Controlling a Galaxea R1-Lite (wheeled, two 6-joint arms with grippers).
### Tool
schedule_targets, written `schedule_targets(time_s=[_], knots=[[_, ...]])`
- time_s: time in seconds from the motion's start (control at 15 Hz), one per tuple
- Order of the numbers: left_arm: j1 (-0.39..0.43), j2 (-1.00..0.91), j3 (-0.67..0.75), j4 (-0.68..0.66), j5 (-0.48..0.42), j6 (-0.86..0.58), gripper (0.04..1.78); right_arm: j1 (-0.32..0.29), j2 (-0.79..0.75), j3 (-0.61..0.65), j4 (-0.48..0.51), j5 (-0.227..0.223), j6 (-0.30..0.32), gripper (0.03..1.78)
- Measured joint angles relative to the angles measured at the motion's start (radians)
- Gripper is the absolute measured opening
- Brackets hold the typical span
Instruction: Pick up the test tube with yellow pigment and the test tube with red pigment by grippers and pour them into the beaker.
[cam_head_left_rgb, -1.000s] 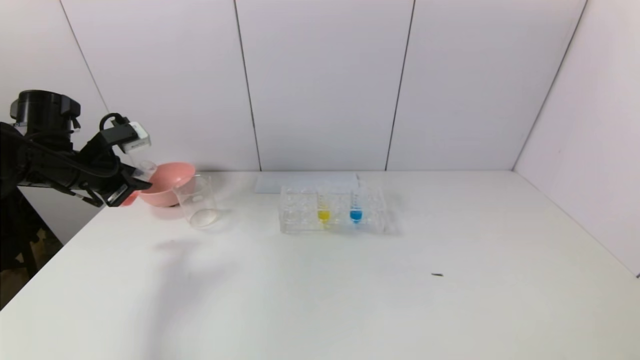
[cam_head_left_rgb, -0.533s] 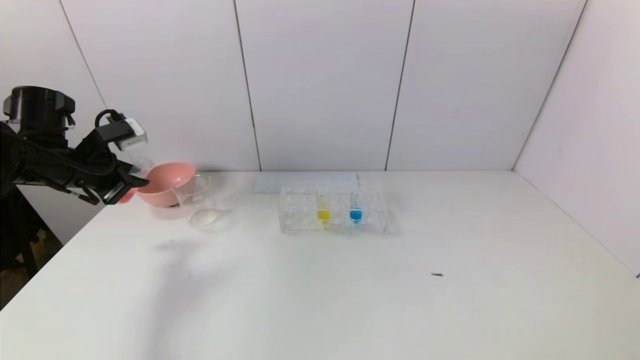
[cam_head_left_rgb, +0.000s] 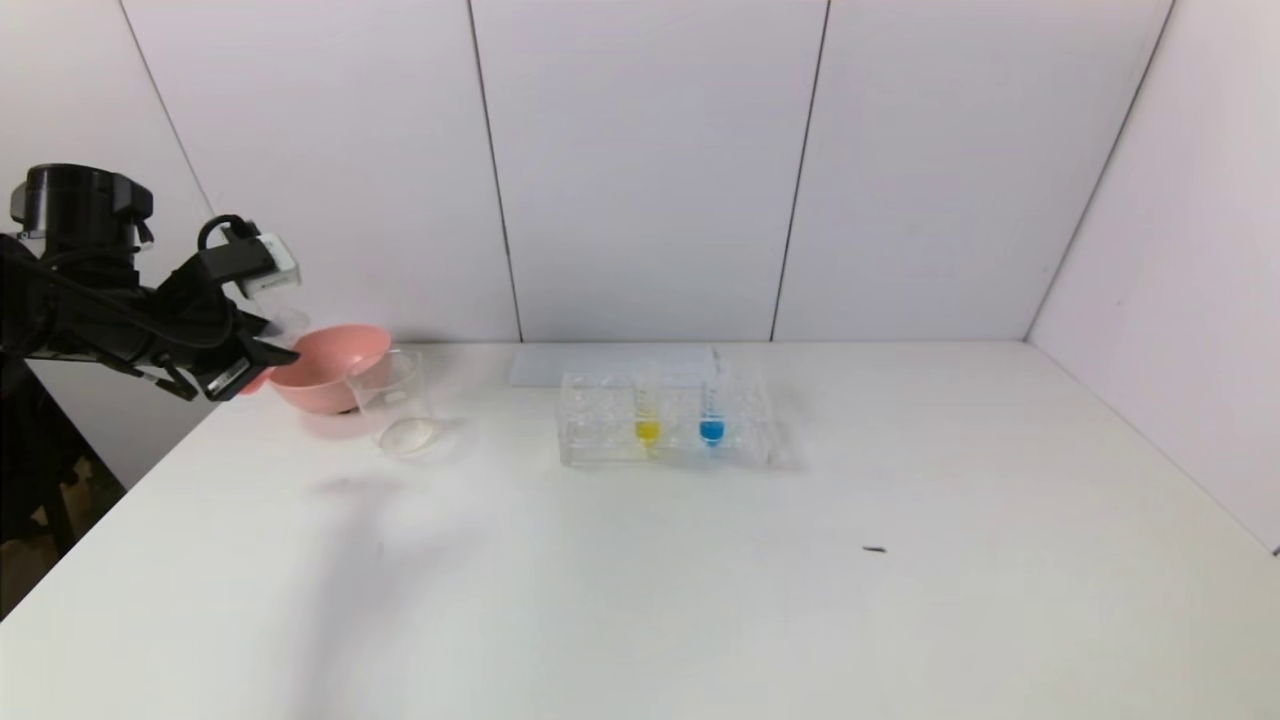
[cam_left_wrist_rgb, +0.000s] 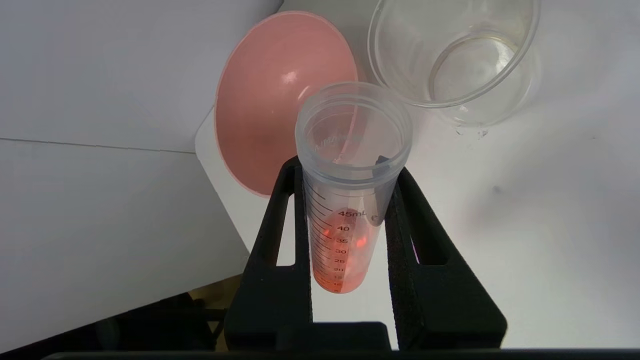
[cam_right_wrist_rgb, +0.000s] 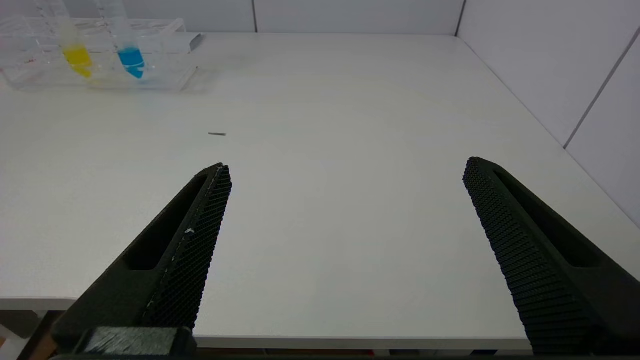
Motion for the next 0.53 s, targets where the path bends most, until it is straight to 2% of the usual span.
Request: schedule_targets(time_s=[0.13,0.53], knots=[[0.0,0.012,-0.021,0.02,0.0,0.024,0.45,0.0,0.0,0.0,0.0,0.0,0.0,1.7],[-0.003,0.047,-0.137,0.209,-0.008,0.09,0.45,0.0,0.0,0.0,0.0,0.0,0.0,1.7]])
